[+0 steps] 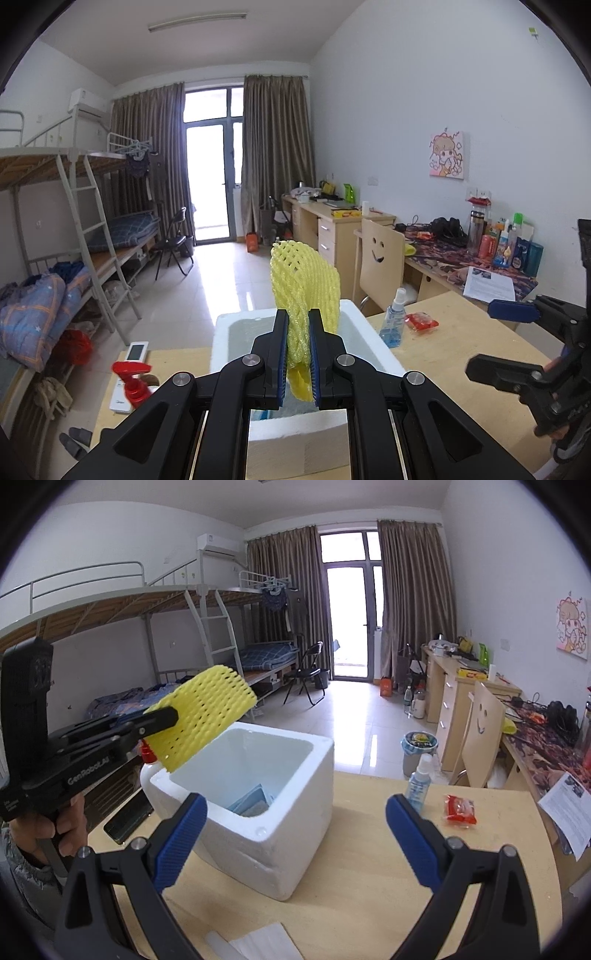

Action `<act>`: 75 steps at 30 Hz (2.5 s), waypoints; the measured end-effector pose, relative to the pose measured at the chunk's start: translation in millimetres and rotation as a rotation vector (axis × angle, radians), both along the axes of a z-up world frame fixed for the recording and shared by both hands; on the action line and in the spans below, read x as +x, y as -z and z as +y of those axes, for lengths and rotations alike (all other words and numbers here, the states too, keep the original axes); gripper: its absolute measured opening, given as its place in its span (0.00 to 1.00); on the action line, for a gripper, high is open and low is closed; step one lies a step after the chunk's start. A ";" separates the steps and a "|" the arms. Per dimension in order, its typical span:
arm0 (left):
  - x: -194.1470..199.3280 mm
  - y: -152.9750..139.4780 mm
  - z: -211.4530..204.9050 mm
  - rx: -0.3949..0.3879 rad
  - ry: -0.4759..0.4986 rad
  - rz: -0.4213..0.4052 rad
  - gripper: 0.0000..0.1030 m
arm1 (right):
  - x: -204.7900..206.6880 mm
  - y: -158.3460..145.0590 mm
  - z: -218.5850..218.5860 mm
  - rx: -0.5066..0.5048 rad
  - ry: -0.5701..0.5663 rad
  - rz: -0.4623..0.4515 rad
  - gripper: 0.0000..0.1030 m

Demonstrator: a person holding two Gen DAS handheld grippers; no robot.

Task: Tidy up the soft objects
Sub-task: 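Lower the yellow sleeve into the foam box and open the left tool, then withdraw both tools from the foam box back toward the white cloth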

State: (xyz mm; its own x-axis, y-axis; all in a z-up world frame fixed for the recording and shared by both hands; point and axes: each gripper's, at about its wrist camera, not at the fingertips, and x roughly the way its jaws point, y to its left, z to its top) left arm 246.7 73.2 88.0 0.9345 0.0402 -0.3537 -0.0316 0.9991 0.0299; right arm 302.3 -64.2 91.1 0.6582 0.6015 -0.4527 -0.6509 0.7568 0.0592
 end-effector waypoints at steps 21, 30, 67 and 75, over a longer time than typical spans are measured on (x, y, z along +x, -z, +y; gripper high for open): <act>32.6 11.0 -8.2 0.010 -0.061 0.058 0.58 | 6.0 10.7 -44.4 0.041 0.053 0.019 0.96; 12.5 -3.1 -14.4 0.017 -0.074 -0.041 0.99 | 0.6 7.1 -45.5 0.041 0.070 0.009 0.96; -147.7 -24.5 -39.2 -0.026 -0.036 -0.146 0.99 | -128.3 -23.6 -60.0 0.084 0.048 -0.142 0.99; -178.1 -13.9 -50.3 -0.001 0.013 -0.150 0.99 | -151.5 -18.5 -64.0 0.112 0.059 -0.153 0.99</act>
